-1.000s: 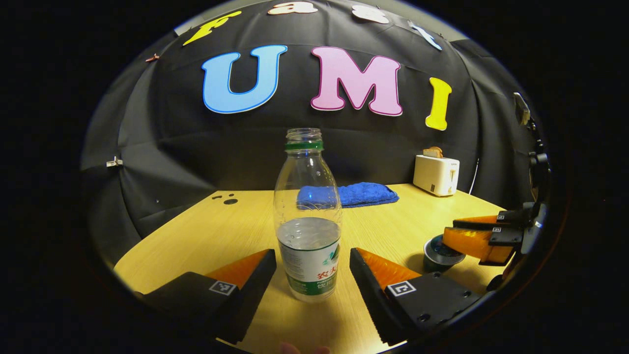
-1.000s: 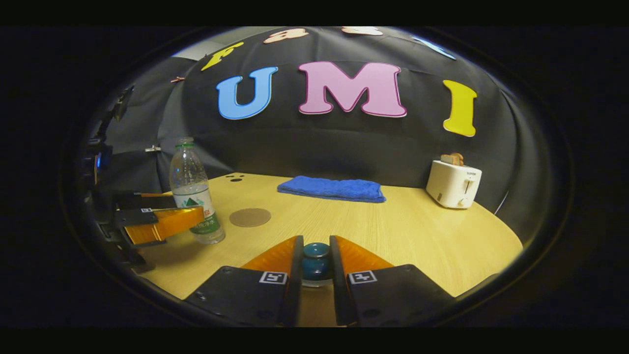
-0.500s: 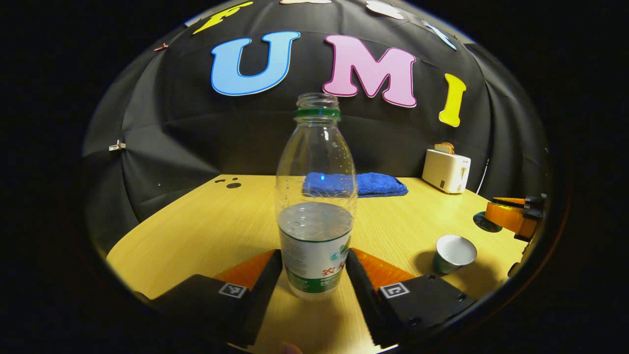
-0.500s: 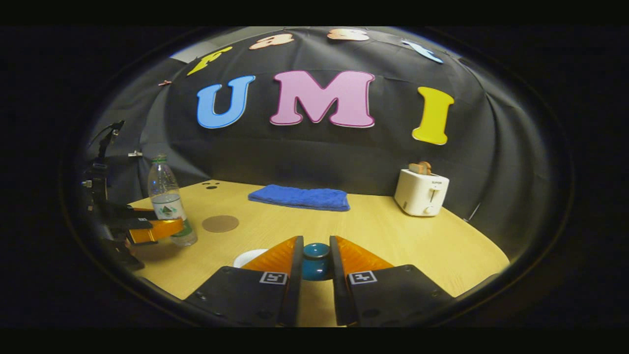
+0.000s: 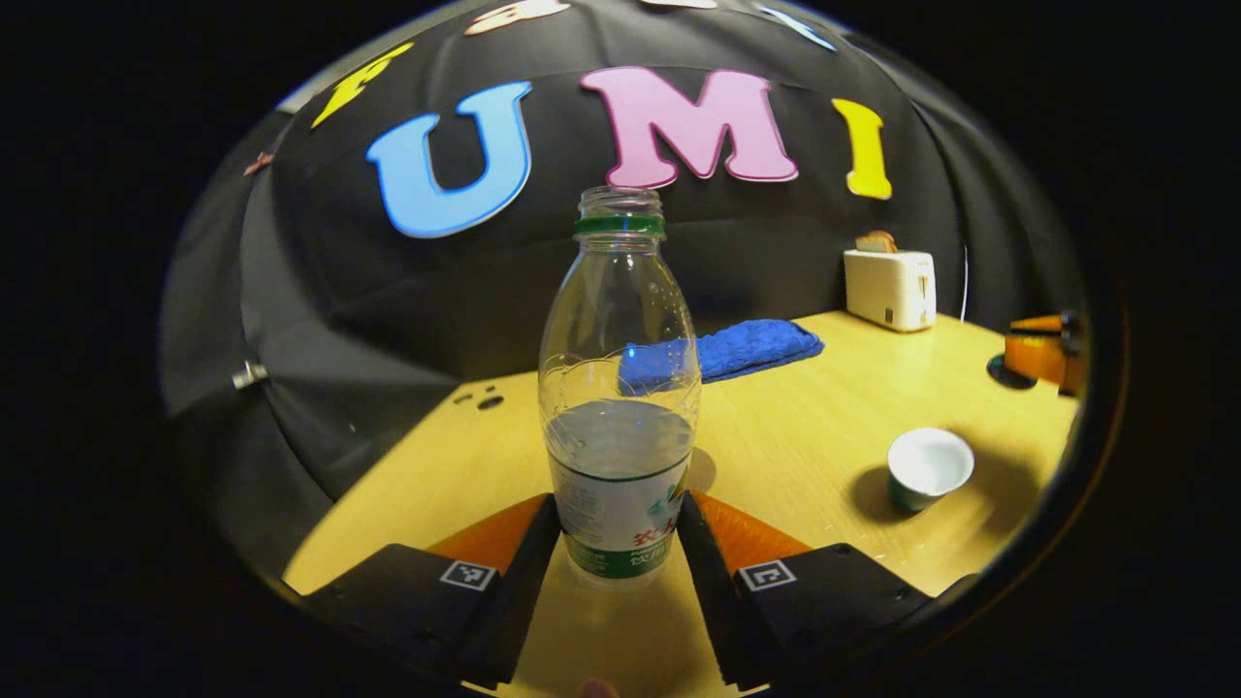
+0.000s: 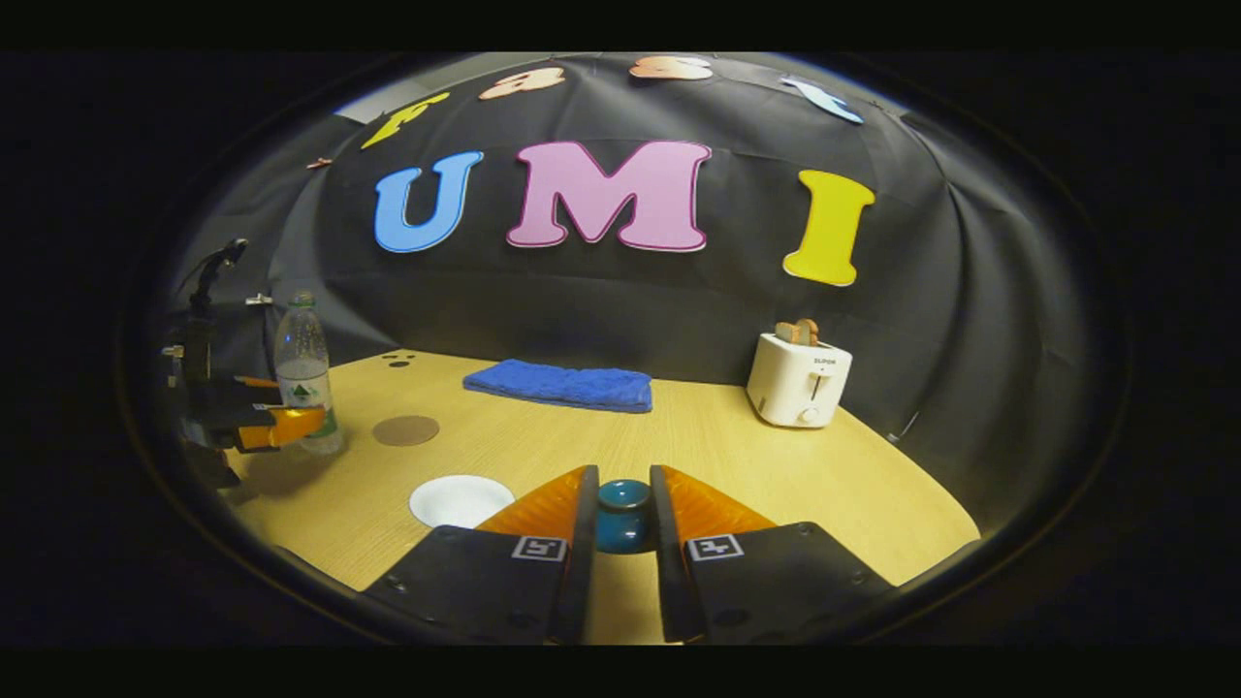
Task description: Open the teacup lid with one hand, grasp the water bottle and pour water into the teacup with the other hand; after pouring, place the water bottle on the coaster and then close the teacup lid.
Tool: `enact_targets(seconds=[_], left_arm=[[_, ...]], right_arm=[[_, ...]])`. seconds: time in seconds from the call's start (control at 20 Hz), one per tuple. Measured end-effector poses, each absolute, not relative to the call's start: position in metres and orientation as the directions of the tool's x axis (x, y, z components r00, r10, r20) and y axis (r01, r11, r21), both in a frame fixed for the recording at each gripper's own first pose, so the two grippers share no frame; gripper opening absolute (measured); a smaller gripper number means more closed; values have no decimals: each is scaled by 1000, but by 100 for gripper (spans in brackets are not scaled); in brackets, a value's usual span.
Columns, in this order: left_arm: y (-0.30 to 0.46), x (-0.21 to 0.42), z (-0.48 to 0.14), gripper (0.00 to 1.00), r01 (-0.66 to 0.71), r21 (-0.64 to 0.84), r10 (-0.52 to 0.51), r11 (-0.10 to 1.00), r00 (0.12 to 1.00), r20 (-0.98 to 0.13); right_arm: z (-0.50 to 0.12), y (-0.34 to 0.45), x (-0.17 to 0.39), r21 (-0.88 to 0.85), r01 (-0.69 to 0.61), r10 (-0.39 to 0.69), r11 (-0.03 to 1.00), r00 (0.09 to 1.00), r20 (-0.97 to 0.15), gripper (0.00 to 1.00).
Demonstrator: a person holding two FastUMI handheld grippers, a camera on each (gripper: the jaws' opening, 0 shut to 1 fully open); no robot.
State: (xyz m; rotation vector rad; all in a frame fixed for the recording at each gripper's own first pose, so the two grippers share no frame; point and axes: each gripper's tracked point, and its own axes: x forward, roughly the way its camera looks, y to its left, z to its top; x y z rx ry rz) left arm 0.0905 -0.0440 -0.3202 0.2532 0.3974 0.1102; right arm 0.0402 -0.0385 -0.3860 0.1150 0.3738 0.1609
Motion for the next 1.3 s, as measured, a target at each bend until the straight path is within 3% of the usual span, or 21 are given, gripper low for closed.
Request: enact_targets(seconds=[0.35, 0.5, 0.8, 0.85, 0.9, 1.3], left_arm=[[-47, 76, -325, 76, 19, 614, 290, 789, 869, -400], [-67, 78, -333, 75, 94, 723, 295, 684, 871, -393], [-92, 82, -335, 75, 202, 850, 311, 486, 869, -385], [-92, 83, -336, 75, 215, 864, 317, 456, 868, -383], [-93, 84, -336, 74, 226, 875, 322, 428, 867, -381], [-98, 89, -317, 74, 264, 944, 317, 197, 894, -317]], right_arm=[[-391, -70, 37, 167, -146, 195, 975, 922, -335, 30], [-399, -80, 34, 166, -148, 197, 975, 921, -336, 30], [-408, -99, 31, 168, -150, 200, 974, 919, -339, 30], [-409, -102, 31, 166, -151, 200, 975, 920, -338, 26], [-410, -104, 32, 166, -150, 199, 975, 920, -338, 30], [-411, -114, 33, 164, -153, 201, 974, 921, -334, 30]])
